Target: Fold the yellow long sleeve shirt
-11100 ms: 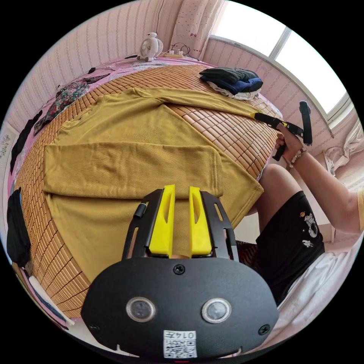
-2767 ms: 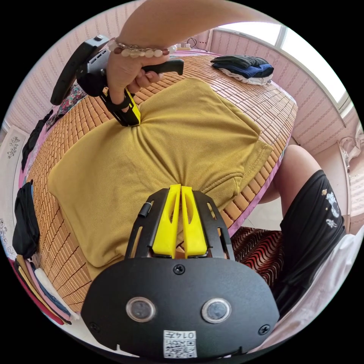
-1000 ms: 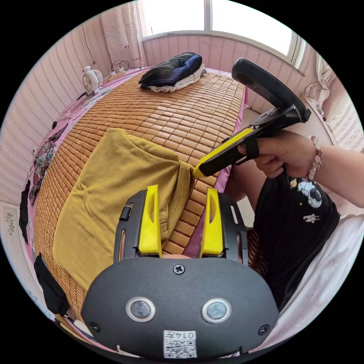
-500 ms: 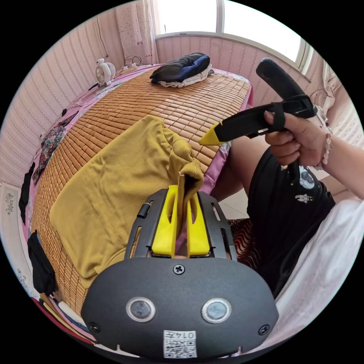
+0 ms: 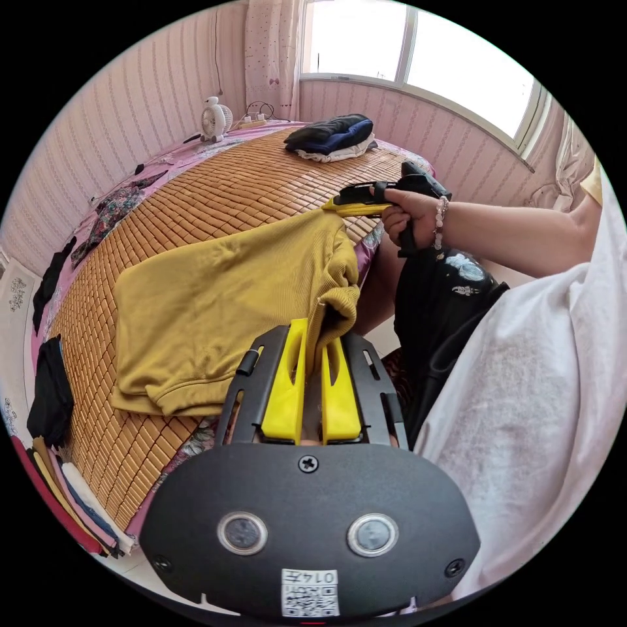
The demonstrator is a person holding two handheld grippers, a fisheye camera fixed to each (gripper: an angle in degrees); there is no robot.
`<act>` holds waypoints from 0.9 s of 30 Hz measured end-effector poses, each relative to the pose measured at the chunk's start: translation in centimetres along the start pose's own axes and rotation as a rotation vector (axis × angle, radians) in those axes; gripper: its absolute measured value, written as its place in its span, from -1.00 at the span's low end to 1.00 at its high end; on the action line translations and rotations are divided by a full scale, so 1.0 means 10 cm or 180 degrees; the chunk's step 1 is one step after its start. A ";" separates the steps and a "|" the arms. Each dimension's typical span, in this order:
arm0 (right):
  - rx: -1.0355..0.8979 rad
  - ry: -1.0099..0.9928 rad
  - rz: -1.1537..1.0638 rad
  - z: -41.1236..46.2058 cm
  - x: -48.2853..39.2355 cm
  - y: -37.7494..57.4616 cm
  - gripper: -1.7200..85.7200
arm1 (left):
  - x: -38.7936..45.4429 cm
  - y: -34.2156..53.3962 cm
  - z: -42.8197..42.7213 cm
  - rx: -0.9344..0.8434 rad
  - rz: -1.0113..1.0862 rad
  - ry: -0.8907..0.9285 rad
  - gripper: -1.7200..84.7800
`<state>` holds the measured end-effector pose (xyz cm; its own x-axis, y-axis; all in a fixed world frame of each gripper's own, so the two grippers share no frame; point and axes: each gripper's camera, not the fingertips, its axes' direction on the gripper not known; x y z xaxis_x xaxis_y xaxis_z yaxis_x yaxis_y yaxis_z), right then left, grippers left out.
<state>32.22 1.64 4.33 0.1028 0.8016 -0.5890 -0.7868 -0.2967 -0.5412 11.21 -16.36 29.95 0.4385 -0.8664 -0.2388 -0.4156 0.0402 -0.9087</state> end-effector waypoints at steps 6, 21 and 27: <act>0.0249 0.0235 -0.0708 -0.66 -0.88 0.04 -0.94 | -0.14 -0.08 -0.46 0.0610 0.0039 0.0370 -0.94; -0.1084 0.1501 -0.1690 2.29 -2.98 -0.74 -0.93 | -1.88 0.47 -0.65 0.0659 -0.2034 0.0345 -0.87; -0.0755 0.1533 -0.2552 2.36 -3.70 -0.54 -0.94 | -2.45 0.63 -0.49 0.0452 -0.2483 0.0577 -0.83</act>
<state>18.26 -14.20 43.23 0.8364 0.5283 -0.1461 -0.2361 0.1067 -0.9659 -6.07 2.71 31.78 0.4193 -0.7377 0.5292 0.0667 -0.5563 -0.8283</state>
